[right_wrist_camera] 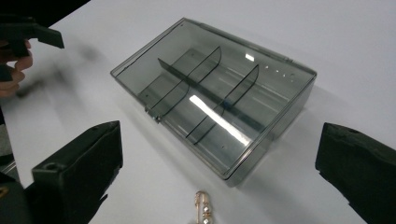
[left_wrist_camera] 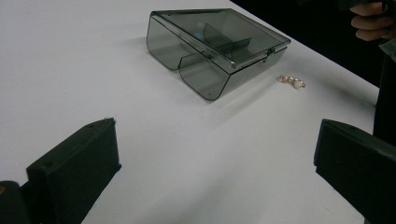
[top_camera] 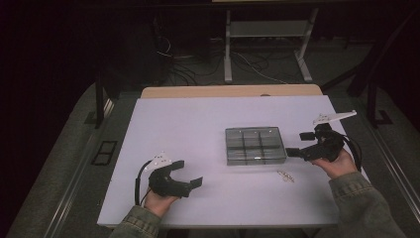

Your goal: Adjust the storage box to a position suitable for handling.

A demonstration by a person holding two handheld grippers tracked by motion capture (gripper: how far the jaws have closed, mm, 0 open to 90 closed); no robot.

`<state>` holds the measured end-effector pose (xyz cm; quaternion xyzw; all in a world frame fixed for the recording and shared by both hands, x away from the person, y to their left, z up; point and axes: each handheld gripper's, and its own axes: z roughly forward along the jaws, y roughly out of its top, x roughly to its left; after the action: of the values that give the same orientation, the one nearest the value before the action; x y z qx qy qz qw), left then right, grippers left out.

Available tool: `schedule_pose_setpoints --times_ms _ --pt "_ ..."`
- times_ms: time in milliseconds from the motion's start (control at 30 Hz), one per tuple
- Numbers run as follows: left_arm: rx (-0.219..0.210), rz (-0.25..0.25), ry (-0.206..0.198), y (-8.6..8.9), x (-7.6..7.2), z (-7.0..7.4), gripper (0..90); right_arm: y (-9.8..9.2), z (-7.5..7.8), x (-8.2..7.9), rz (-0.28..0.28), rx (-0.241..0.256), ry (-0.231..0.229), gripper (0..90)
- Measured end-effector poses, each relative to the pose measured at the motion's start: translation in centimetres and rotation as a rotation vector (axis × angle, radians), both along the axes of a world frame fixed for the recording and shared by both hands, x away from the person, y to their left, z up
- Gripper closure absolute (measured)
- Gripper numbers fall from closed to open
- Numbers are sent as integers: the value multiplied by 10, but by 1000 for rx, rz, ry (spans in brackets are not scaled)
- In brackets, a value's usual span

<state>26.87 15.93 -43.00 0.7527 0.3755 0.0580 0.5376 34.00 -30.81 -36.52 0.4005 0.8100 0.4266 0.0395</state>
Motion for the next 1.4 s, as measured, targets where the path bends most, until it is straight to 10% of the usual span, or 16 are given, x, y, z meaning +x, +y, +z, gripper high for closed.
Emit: schedule_pose_setpoints --times_ms 833,1000,1400 --pt "-22 2 -13 2 -1 2 0 -8 -13 35 -48 5 22 5" --pt "-22 2 -15 2 -1 3 0 -13 -14 39 -64 19 8 77" --pt "-29 3 -13 3 0 2 0 -19 -23 48 -76 48 -17 597"
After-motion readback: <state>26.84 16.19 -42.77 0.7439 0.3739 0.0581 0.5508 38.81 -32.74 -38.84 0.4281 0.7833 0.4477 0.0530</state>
